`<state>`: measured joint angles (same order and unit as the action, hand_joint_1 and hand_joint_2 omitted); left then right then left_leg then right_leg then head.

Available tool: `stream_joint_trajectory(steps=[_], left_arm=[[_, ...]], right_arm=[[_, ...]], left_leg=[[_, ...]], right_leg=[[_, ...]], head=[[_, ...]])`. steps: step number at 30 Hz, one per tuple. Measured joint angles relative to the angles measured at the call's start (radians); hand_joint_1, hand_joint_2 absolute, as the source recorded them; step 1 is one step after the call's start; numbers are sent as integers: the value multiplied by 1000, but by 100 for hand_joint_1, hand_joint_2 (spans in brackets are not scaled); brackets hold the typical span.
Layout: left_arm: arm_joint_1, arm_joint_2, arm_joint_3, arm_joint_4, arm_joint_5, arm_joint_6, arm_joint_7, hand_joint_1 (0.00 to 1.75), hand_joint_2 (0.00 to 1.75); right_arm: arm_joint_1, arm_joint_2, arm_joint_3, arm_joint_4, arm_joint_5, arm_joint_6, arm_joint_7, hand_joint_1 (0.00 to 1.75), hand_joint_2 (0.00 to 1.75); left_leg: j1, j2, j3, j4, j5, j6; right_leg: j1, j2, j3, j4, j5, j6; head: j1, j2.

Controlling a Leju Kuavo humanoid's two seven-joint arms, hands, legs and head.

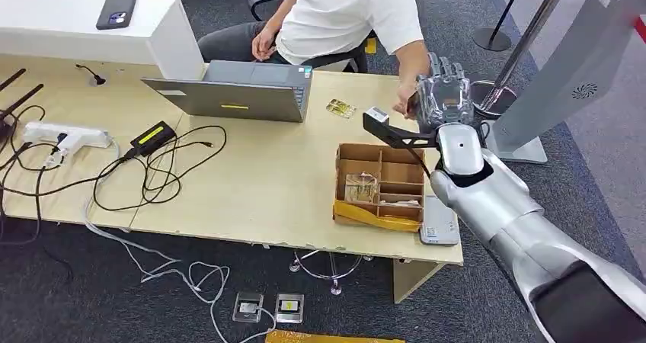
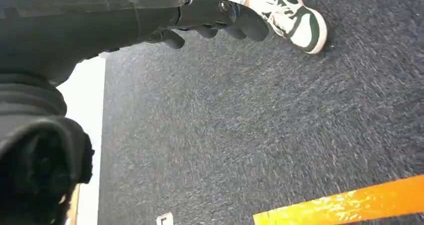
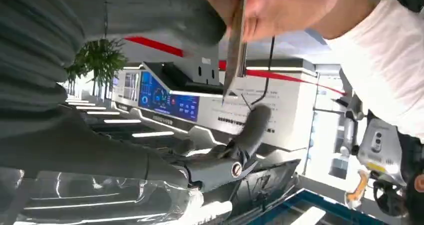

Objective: Pass the card to the sensor for recognition and then transmit it.

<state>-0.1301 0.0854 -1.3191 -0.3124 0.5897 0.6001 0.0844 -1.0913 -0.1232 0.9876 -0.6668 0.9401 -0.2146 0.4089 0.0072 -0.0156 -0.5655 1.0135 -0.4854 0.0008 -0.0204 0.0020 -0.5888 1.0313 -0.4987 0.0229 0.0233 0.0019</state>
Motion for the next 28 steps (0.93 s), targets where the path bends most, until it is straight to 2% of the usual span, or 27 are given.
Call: stream_joint_trajectory(steps=[6, 9, 13, 15, 16, 18, 22, 25, 28], left_arm=[[5, 0, 0, 0, 8, 4, -13, 0, 0], [9, 0, 0, 1, 8, 1, -11, 0, 0], [13, 1, 0, 3, 19, 2, -9, 0, 0], [14, 0, 1, 3, 34, 8, -9, 0, 0], [14, 0, 2, 3, 46, 14, -9, 0, 0], [16, -3, 3, 4, 60, 23, -9, 0, 0], [19, -10, 10, 4, 84, 36, -9, 0, 0], [21, -12, 13, 4, 105, 52, -8, 0, 0], [20, -19, 30, 6, 129, 64, -2, 0, 0]], right_arm=[[0, -57, 18, -37, 123, -60, 18, 0, 175], [1, -121, 18, -108, 181, -60, 50, 0, 175], [20, -244, -2, -244, 214, -75, 104, 0, 175], [50, -299, -28, -300, 184, -140, 143, 0, 175], [84, -334, -59, -339, 156, -209, 169, 0, 175], [145, -389, -110, -396, 121, -288, 199, 0, 175], [309, -502, -227, -462, 62, -401, 240, 0, 175], [452, -565, -321, -474, 39, -421, 256, 0, 175], [597, -590, -430, -475, 22, -422, 239, 0, 175]], left_leg=[[0, 0, 0, 0, 0, 0], [0, 0, 0, 0, 0, 0], [0, 0, 0, 1, 0, 0], [0, 0, 1, 1, -1, 1], [0, 0, 1, 1, -1, 1], [0, 0, 1, 1, -1, 1], [0, -1, 1, 1, -2, 2], [0, 0, 1, 1, -3, 3], [0, -1, 0, 1, -3, 3]], right_leg=[[0, 0, 0, 0, 0, 0], [0, 0, 0, -1, 0, 0], [0, 0, 0, -2, 0, 0], [0, 0, 1, -2, 0, 0], [0, -1, 1, -3, 0, 0], [0, 0, 1, -3, 0, 0], [0, -2, 3, -4, 0, 0], [0, -2, 3, -4, 0, 0], [0, -2, 3, -4, 0, 0]], head=[[0, 0], [0, 0], [0, 0], [0, 0], [1, 0], [0, 0], [0, 0], [0, 0], [0, 0]])
